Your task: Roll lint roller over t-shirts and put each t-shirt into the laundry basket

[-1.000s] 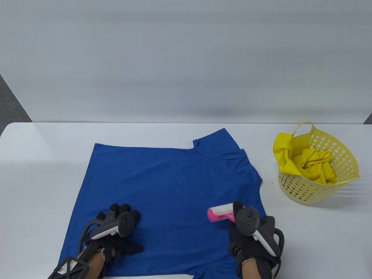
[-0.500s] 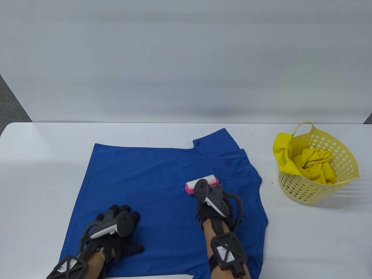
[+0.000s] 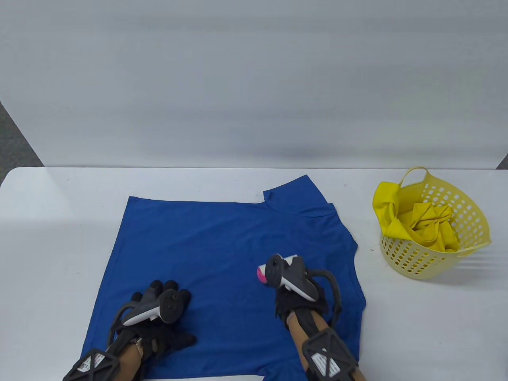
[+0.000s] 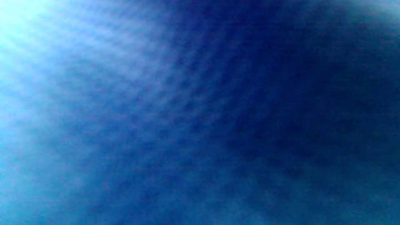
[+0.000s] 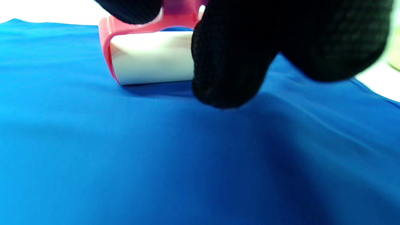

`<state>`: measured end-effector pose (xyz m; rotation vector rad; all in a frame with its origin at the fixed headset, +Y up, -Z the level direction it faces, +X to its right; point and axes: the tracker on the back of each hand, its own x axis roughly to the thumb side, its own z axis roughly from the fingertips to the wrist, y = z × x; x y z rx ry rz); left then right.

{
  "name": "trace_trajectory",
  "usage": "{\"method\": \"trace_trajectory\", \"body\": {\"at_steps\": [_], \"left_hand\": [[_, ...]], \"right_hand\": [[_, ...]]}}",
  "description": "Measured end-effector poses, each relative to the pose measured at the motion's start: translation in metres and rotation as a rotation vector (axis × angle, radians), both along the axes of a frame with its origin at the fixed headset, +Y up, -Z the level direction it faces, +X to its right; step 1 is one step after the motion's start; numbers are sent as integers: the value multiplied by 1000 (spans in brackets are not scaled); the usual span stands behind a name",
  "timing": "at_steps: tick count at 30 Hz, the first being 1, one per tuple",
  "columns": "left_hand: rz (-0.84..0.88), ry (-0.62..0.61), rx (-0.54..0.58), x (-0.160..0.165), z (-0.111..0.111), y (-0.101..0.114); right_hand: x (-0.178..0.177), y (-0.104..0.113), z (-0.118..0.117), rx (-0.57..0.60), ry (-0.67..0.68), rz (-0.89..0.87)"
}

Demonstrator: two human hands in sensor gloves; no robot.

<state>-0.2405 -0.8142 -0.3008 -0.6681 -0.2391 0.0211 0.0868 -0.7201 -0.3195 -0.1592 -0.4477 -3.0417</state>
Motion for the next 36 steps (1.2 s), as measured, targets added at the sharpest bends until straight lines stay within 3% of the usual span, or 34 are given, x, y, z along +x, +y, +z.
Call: {"method": "trace_trajectory", "body": {"at_steps": [2, 4, 8, 12, 20, 24, 27, 31, 34, 36], "left_hand": [[1, 1, -2, 0, 0, 0], [2, 0, -1, 0, 0, 0], [4, -1, -5, 0, 0, 0], [4, -1, -4, 0, 0, 0], [1, -2, -4, 0, 0, 0], [0, 0, -2, 0, 0, 0], [-1, 4, -1, 0, 1, 0], [-1, 5, -3, 0, 1, 0], [-2, 5, -4, 0, 1, 0], [-1, 4, -3, 0, 1, 0]], "right_hand": [[19, 6, 40, -35, 31, 21], [33, 13, 65, -84, 37, 23], [47, 15, 81, -121, 13, -25], [33, 12, 58, -84, 25, -15], [-28, 2, -59, -7, -70, -80], [-50, -6, -101, 31, -183, -138], [-59, -11, -111, 61, -272, -200], [-61, -13, -108, 55, -288, -185], [-56, -9, -97, 7, -232, -152], [-48, -2, -78, -43, -139, -65]]}}
